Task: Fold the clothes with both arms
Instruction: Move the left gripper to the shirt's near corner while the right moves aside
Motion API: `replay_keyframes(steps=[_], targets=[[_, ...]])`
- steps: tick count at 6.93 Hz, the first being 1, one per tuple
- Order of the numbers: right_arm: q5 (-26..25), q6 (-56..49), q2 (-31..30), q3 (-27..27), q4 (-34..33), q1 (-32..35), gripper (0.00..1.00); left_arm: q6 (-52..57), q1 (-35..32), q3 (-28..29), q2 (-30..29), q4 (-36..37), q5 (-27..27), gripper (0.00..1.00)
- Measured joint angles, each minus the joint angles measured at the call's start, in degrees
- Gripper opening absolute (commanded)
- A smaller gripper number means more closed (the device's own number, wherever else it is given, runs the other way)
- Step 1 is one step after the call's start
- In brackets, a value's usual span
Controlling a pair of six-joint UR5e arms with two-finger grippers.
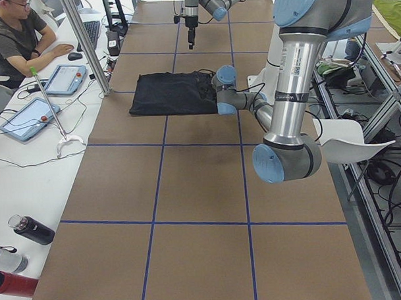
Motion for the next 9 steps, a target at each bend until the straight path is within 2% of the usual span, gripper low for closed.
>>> replay_keyframes(steps=[2, 5, 7, 9], targets=[[0.1, 0.4, -0.1, 0.5, 0.0, 0.0, 1.00, -0.2, 3.7, 0.8, 0.2, 2.1, 3.0, 1.00], [0.1, 0.4, -0.1, 0.9, 0.0, -0.1, 1.00, -0.2, 5.4, 2.0, -0.1, 3.6, 3.6, 1.00], [0.1, 0.3, -0.1, 0.9, -0.1, -0.1, 1.00, -0.2, 6.1, 2.9, -0.6, 3.8, 3.6, 0.85], [0.1, 0.3, -0.1, 0.9, -0.1, -0.1, 1.00, -0.2, 6.4, 3.5, -0.7, 3.8, 3.6, 0.81]])
